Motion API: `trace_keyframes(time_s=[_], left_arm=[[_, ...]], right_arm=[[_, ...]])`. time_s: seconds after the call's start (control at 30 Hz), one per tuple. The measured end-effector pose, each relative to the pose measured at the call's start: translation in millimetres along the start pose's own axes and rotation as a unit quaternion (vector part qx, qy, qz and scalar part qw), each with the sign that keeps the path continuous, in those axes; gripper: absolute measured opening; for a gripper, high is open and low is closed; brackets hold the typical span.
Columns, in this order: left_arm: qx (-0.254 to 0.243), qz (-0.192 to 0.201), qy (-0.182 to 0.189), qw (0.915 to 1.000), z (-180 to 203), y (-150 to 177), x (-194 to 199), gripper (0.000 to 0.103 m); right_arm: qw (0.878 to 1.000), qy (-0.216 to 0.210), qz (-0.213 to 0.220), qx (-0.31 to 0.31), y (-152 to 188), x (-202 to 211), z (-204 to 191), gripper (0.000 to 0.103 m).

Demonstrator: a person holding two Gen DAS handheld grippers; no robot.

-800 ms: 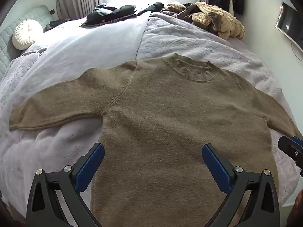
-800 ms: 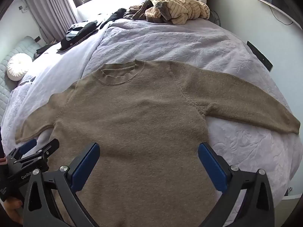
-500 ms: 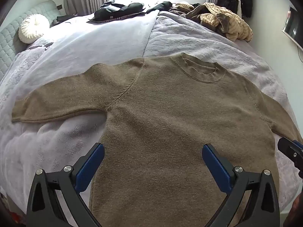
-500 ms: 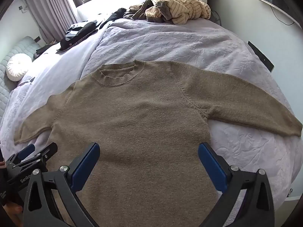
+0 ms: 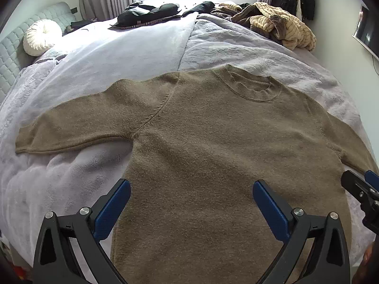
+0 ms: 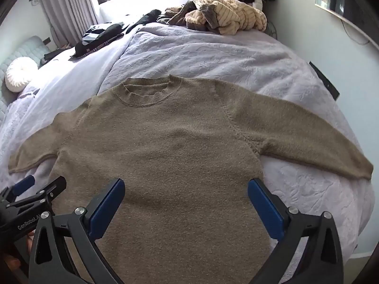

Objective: Fold small clothes

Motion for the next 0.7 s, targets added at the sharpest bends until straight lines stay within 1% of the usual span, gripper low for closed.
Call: trace_keyframes(time_s=[0.17, 0.33, 0.7], left_arm=[[-0.003, -0.001, 0.007, 1.0000, 1, 3, 1, 0.103], [-0.015, 0.000, 0.003, 0.9999, 7, 5, 3, 0.103], [-0.022, 0.004, 0.001, 0.9997, 12, 6, 8, 0.103]], right_arm=[[1.000, 0.001, -0.003, 0.001, 0, -3, -1, 0.103], [1.000, -0.002, -0.002, 0.002, 0, -4, -3, 0.103], [1.000, -0.001, 0.001, -0.001, 0, -3, -2, 0.103]])
Point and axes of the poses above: each gripper's, at about its wrist camera, not at the fingertips, and x roughly against the way its jaws point, z to its right, y to its underside, the point moved 4 cm from there along -x, roughly the way its jaws point, and after that the axes turned 10 degrees about -z, right-handed, at the moved point
